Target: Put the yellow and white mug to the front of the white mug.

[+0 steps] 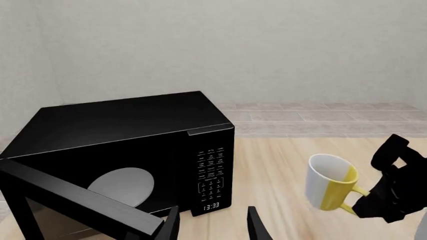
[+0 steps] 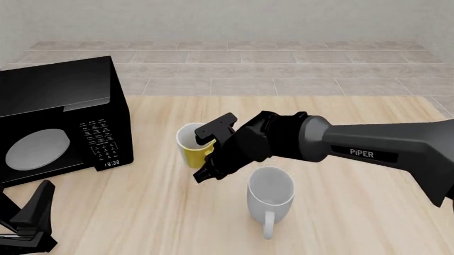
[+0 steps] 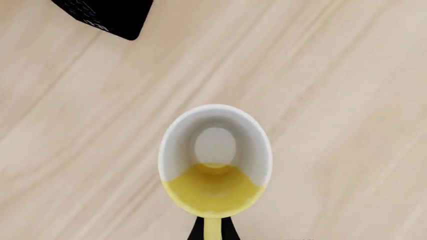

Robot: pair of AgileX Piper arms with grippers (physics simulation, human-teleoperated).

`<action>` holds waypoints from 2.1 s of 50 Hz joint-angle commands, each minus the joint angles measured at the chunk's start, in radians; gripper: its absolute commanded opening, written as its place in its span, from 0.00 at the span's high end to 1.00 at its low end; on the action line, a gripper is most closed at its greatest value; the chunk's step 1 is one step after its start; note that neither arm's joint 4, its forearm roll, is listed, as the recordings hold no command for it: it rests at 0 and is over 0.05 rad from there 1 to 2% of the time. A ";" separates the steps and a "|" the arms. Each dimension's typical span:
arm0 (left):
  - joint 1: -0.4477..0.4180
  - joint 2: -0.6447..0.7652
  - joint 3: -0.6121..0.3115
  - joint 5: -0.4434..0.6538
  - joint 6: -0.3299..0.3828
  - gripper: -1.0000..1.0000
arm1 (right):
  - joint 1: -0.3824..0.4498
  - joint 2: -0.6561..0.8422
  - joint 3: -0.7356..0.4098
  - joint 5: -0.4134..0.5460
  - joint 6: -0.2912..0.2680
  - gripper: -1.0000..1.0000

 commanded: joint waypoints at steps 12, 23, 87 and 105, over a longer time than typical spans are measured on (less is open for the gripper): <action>0.000 0.000 0.000 0.000 0.000 0.00 | -0.109 -0.050 -0.037 0.039 0.008 1.00; 0.000 0.000 0.000 0.000 0.000 0.00 | -0.162 -0.074 0.021 0.004 0.035 1.00; 0.000 0.000 0.000 0.000 0.000 0.00 | -0.379 0.017 0.104 -0.091 0.026 1.00; 0.000 0.000 0.000 0.000 0.000 0.00 | -0.379 0.062 0.115 -0.116 0.030 1.00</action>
